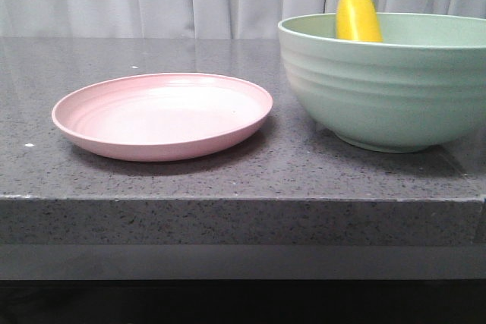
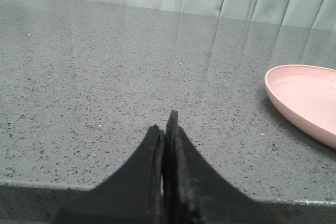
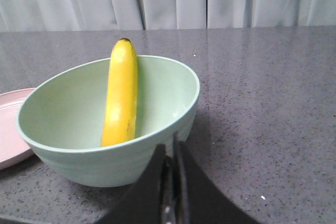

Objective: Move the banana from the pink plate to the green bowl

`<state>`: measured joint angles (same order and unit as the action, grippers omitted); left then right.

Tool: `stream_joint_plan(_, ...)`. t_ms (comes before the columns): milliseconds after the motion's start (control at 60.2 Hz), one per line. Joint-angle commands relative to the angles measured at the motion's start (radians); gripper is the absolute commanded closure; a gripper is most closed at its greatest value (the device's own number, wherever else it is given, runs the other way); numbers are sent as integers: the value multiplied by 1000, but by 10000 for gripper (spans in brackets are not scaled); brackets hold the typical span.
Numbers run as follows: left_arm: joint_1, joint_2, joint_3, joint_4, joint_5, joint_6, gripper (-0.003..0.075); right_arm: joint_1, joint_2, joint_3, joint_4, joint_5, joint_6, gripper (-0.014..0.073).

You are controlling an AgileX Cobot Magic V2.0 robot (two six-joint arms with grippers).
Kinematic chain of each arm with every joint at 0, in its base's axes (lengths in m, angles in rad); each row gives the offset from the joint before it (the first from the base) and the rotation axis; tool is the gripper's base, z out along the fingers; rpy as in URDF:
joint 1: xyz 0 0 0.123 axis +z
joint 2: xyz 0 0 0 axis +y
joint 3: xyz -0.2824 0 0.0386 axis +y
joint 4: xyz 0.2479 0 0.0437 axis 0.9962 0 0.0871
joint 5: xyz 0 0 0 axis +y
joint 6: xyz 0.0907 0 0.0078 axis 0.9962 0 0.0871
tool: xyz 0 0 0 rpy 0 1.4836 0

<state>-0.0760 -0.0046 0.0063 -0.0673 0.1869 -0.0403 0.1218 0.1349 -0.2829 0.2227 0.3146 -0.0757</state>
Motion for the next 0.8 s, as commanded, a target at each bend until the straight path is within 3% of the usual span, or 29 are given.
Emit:
stream_joint_plan(0,2,-21,5,-9,-88,-10,741,-4,5,39,-24,-181,-10,652)
stream_joint_plan(116,2,-21,5,-9,-88,-10,741,-14,-37,163,-52,-270,-10,652)
stream_joint_plan(316,2,-21,5,-9,-88,-10,741,-33,-145,313,-51,-283,-10,652)
stream_joint_plan(781,2,-19,5,-9,-88,-10,741,-34,-168,311,-44,-206,-10,652)
